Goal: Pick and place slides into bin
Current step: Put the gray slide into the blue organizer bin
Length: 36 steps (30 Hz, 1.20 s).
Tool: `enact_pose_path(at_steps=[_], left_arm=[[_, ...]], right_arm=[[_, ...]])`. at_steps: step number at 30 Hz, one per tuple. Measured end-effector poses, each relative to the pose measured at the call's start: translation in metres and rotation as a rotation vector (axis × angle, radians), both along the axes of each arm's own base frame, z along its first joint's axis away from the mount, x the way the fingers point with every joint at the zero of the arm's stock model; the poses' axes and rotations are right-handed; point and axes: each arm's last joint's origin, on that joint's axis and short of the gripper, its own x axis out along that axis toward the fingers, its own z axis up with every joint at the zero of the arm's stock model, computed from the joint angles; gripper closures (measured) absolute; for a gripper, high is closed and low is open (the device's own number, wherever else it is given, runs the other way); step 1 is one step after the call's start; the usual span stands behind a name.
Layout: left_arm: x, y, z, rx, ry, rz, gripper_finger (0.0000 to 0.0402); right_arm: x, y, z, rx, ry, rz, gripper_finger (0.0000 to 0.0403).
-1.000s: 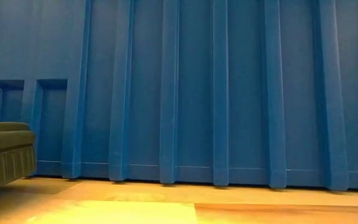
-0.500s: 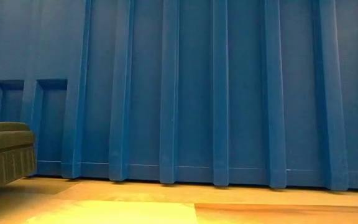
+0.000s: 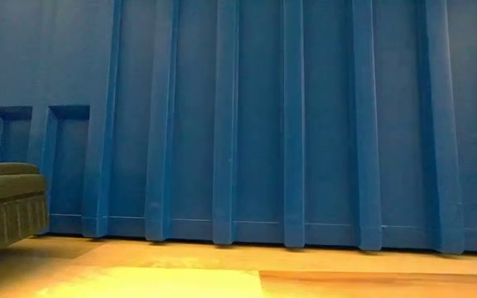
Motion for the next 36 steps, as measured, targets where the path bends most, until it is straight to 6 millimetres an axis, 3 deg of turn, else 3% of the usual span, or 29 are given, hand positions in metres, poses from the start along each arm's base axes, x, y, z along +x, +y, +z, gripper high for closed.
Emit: enact_pose_path(at_steps=[5, 10, 20, 24, 26, 29, 36], left_arm=[[-0.006, 0.011, 0.004, 0.001, -0.061, 0.104, 0.0101], [-0.010, 0.024, 0.004, 0.042, -0.067, 0.161, 0.0061], [-0.024, 0.048, 0.006, 0.189, -0.089, 0.187, 0.0062], [-0.031, 0.057, 0.008, 0.205, -0.105, 0.177, 0.0080], [-0.034, 0.062, 0.007, 0.186, -0.085, 0.140, 0.0088], [-0.041, 0.067, 0.009, 0.196, -0.084, 0.079, 0.0101], [-0.046, 0.073, 0.008, 0.238, -0.045, 0.011, 0.0124]], right_arm=[[-0.019, 0.013, -0.002, 0.058, 0.123, -0.095, 0.0402], [-0.030, 0.016, 0.008, 0.099, 0.077, -0.034, 0.0402], [-0.026, 0.013, 0.008, 0.119, 0.053, -0.052, 0.0402], [-0.005, 0.015, -0.027, 0.139, -0.027, 0.050, 0.0403], [0.007, 0.015, -0.048, 0.259, -0.113, 0.211, 0.0403], [0.020, 0.017, -0.072, 0.400, -0.142, 0.265, 0.0403], [0.046, -0.017, -0.094, 0.670, -0.012, 0.503, 0.0403]])
